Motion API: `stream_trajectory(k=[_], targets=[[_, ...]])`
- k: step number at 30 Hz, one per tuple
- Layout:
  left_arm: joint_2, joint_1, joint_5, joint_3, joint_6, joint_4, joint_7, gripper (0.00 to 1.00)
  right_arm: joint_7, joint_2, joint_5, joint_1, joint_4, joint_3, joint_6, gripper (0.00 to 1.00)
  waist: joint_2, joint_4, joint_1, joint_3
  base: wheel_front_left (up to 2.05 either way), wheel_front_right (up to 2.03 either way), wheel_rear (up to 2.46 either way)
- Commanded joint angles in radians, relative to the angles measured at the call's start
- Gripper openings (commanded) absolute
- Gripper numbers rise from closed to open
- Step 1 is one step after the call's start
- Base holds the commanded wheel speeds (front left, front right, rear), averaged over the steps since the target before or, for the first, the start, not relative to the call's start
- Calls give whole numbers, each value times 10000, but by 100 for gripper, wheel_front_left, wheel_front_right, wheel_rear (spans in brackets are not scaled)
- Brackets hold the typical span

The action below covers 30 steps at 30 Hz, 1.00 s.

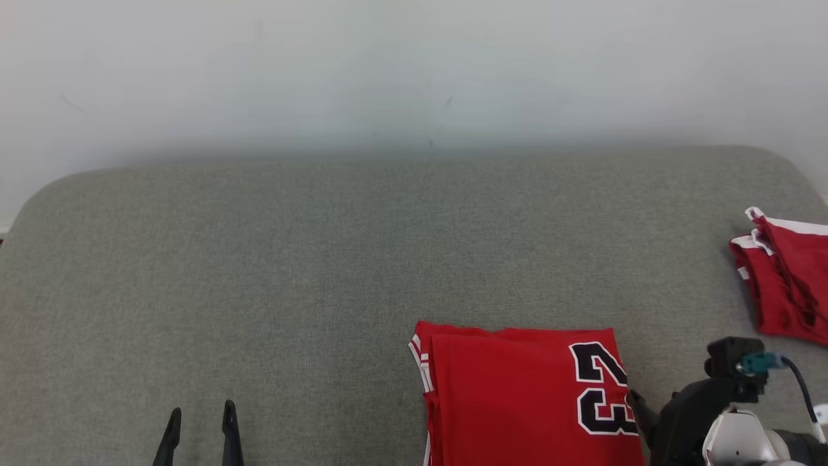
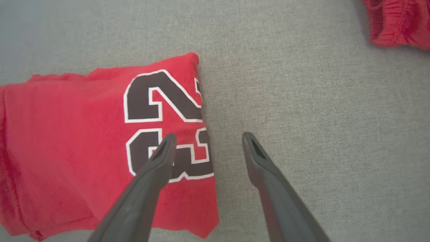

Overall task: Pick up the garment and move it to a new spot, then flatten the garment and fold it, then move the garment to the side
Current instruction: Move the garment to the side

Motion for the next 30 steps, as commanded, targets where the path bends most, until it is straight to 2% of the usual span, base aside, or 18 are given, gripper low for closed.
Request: stream_trajectory(k=[1, 7, 21, 22, 24, 30], targets=[[-10, -146, 6, -15, -43, -28, -26, 100, 226, -152, -104, -60, -97, 47, -25, 100, -1, 172, -1, 259, 0, 0, 0], [-10, -372, 63, -137, -69, -32, -24, 100, 986, -139, -253, -348, -36, 83, -26, 100, -1, 441, -1, 674, 0, 0, 0], [-12, -693, 221, -290, -145, -140, -24, 100, 972, -294, -598, -1005, 1603, 360, -27, 100, -1, 770, -1, 1201, 0, 0, 0], [-12, -712, 216, -307, -144, -144, -24, 100, 1021, -281, -527, -1079, 1765, 410, -27, 81, -1, 764, -1, 1231, 0, 0, 0], [-12, -770, 212, -358, -147, -152, -26, 100, 1011, -278, -392, -1280, 2053, 511, -27, 0, -1, 746, -1, 1294, 0, 0, 0], [-10, -946, 121, -464, -87, -322, -26, 100, 912, -875, -250, -2079, 2343, 1240, -27, 0, -1, 572, -1, 1472, 0, 0, 0]])
